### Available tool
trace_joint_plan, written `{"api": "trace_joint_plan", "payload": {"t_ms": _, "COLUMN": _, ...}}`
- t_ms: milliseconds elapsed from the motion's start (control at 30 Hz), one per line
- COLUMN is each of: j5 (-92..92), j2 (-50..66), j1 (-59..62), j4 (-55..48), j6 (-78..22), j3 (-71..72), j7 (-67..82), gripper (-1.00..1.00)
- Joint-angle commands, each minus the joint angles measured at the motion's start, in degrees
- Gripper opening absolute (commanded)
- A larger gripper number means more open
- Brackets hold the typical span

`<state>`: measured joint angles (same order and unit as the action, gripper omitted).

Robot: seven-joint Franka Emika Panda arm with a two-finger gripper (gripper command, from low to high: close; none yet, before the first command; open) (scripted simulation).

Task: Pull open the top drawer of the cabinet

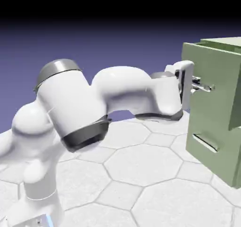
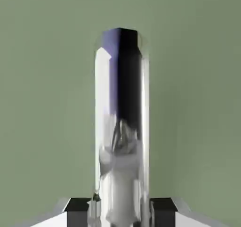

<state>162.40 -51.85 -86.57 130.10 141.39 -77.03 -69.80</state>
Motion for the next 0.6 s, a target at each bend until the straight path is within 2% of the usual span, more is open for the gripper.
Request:
{"api": "trace_joint_plan", "payload": {"t_ms": 0, "j5": -0.2, "j2": -0.4, "j1": 2.1, "j4": 2.0, "j6": -0.4, "j3": 1.5, "j7": 0.0, "gripper": -1.00}}
{"api": "trace_joint_plan", "payload": {"t_ms": 433, "j5": -6.5, "j2": -11.5, "j1": 28.5, "j4": 26.3, "j6": -0.9, "j3": 19.9, "j7": 4.9, "gripper": -1.00}}
{"api": "trace_joint_plan", "payload": {"t_ms": 467, "j5": -6.5, "j2": -11.5, "j1": 28.5, "j4": 26.3, "j6": -0.9, "j3": 19.9, "j7": 4.9, "gripper": 1.00}}
{"api": "trace_joint_plan", "payload": {"t_ms": 567, "j5": -8.3, "j2": -14.1, "j1": 32.7, "j4": 29.5, "j6": 0.2, "j3": 22.4, "j7": 6.1, "gripper": 1.00}}
